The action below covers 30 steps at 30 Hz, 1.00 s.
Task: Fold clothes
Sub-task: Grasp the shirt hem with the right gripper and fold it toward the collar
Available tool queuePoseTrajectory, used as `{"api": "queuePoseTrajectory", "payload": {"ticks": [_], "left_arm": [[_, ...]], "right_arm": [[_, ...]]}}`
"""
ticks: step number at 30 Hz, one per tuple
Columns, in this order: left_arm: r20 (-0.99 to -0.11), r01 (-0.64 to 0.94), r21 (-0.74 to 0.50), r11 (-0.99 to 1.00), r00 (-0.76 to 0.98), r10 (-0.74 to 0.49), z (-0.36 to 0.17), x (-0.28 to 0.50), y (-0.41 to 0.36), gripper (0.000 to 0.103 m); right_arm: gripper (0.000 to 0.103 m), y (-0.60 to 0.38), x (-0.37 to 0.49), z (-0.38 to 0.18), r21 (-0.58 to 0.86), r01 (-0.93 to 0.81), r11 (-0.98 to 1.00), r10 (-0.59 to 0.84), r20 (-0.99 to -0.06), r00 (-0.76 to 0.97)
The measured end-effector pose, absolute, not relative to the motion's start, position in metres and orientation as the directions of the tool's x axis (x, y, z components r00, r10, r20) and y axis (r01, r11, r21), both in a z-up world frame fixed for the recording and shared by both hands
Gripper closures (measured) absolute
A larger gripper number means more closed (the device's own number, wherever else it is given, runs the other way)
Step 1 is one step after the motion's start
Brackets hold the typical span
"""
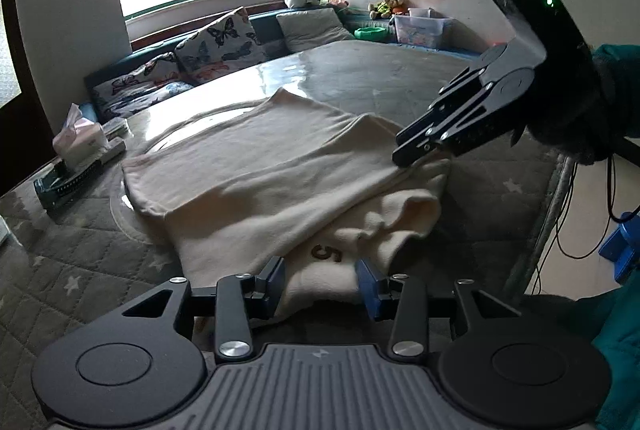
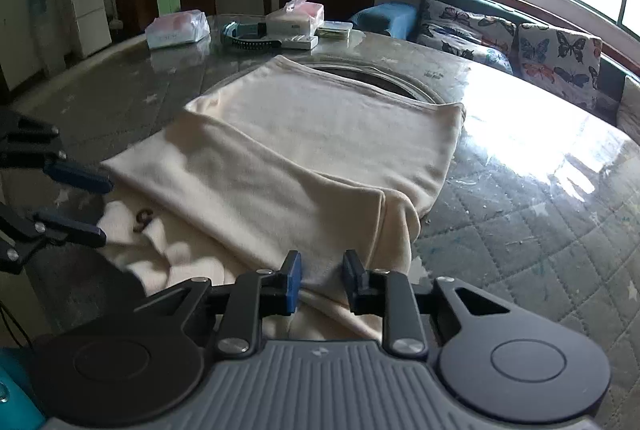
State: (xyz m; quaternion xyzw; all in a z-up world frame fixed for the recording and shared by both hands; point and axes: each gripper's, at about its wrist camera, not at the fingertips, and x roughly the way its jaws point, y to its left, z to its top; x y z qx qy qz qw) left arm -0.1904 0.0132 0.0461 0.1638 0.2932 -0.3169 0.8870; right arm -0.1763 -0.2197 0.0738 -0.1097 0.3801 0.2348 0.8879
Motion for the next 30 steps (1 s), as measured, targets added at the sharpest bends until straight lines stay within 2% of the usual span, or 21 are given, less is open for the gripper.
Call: {"api": "queuePoseTrajectory", "payload": {"ticks": [10, 13, 16, 19, 20, 21, 24, 28, 30], "left_arm": [[-0.638, 0.693, 0.168, 0.701, 0.618, -0.459, 0.039, -0.195, 0.003, 0.053], [-0.629, 0.702, 0.208, 0.681, 0.629, -0.457, 0.037, -0.2, 0.003, 0.052], [-0.623, 0.695, 0.25, 0.675, 0.649, -0.437, 0.032, -0.201, 0.002, 0.052], [-0.616, 0.698, 0.276, 0.661, 0.656, -0.436, 0.026, -0.201, -0.001, 0.053], [-0.614, 0.701, 0.29, 0.651, 0.659, -0.435, 0.024, -0.202, -0.002, 0.061], [-0.612, 0.704, 0.294, 0.647, 0.658, -0.438, 0.023, -0.202, -0.004, 0.076], [-0.597, 0.692, 0.286, 0.662, 0.67, -0.442, 0.023, -0.199, -0.005, 0.089], [-0.563, 0.647, 0.204, 0.734, 0.692, -0.453, 0.038, -0.184, 0.003, 0.09], [-0.552, 0.629, 0.164, 0.76, 0.697, -0.457, 0.044, -0.174, 0.007, 0.091]], "right_arm": [[0.079, -0.212, -0.19, 0.081, -0.046, -0.547, 0.836, 0.344, -0.733, 0.587], [0.073, -0.21, -0.199, 0.085, -0.06, -0.572, 0.818, 0.354, -0.732, 0.583], [0.072, -0.207, -0.208, 0.084, -0.09, -0.6, 0.795, 0.349, -0.741, 0.573], [0.063, -0.202, -0.218, 0.081, -0.118, -0.631, 0.766, 0.347, -0.751, 0.562], [0.062, -0.201, -0.22, 0.08, -0.127, -0.639, 0.759, 0.345, -0.754, 0.559], [0.062, -0.2, -0.223, 0.079, -0.135, -0.646, 0.751, 0.343, -0.756, 0.557], [0.059, -0.196, -0.23, 0.077, -0.157, -0.667, 0.729, 0.34, -0.762, 0.551], [0.052, -0.189, -0.236, 0.075, -0.199, -0.687, 0.699, 0.344, -0.748, 0.567], [0.051, -0.185, -0.237, 0.075, -0.231, -0.69, 0.686, 0.347, -0.73, 0.589]]}}
